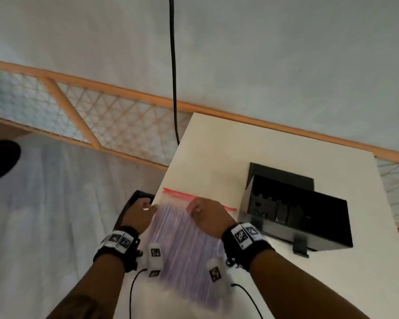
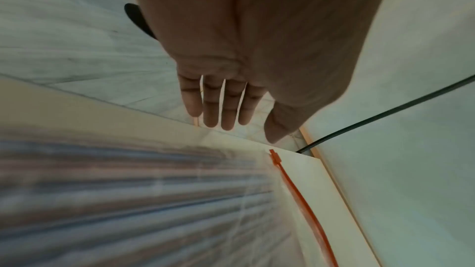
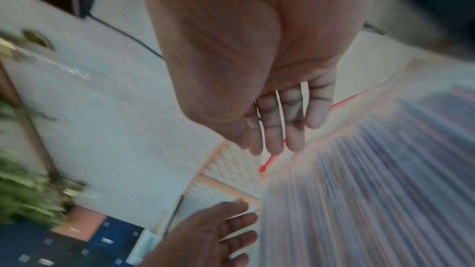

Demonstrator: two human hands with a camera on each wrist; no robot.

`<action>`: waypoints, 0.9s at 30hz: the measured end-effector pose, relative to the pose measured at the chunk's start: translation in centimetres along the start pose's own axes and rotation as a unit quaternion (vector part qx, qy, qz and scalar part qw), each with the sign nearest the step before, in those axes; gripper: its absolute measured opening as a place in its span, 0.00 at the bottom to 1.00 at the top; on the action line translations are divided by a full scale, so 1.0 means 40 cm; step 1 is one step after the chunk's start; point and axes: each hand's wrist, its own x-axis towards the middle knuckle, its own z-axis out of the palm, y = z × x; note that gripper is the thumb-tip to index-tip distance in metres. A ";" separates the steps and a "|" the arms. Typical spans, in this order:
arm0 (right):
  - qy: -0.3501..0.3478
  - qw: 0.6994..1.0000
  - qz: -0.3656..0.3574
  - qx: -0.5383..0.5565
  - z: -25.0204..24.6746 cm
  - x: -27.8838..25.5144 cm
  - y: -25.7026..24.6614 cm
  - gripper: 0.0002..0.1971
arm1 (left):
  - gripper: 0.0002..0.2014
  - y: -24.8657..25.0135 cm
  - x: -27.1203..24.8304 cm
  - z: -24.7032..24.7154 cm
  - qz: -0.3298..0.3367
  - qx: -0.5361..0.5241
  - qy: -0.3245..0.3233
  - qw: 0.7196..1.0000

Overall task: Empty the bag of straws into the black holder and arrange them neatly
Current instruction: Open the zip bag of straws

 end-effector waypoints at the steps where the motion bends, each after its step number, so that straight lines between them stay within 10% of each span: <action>1: 0.016 1.000 0.009 -0.007 0.011 0.048 0.008 0.11 | 0.25 0.002 0.024 0.005 -0.002 -0.010 0.004 1.000; 15: -0.059 0.986 0.098 -0.121 0.073 0.251 -0.004 0.11 | 0.10 0.054 0.136 0.062 0.060 0.020 0.008 0.998; 27: 0.110 0.978 0.175 -0.031 0.031 0.105 0.065 0.24 | 0.04 -0.037 0.096 -0.064 0.082 -0.269 0.035 0.959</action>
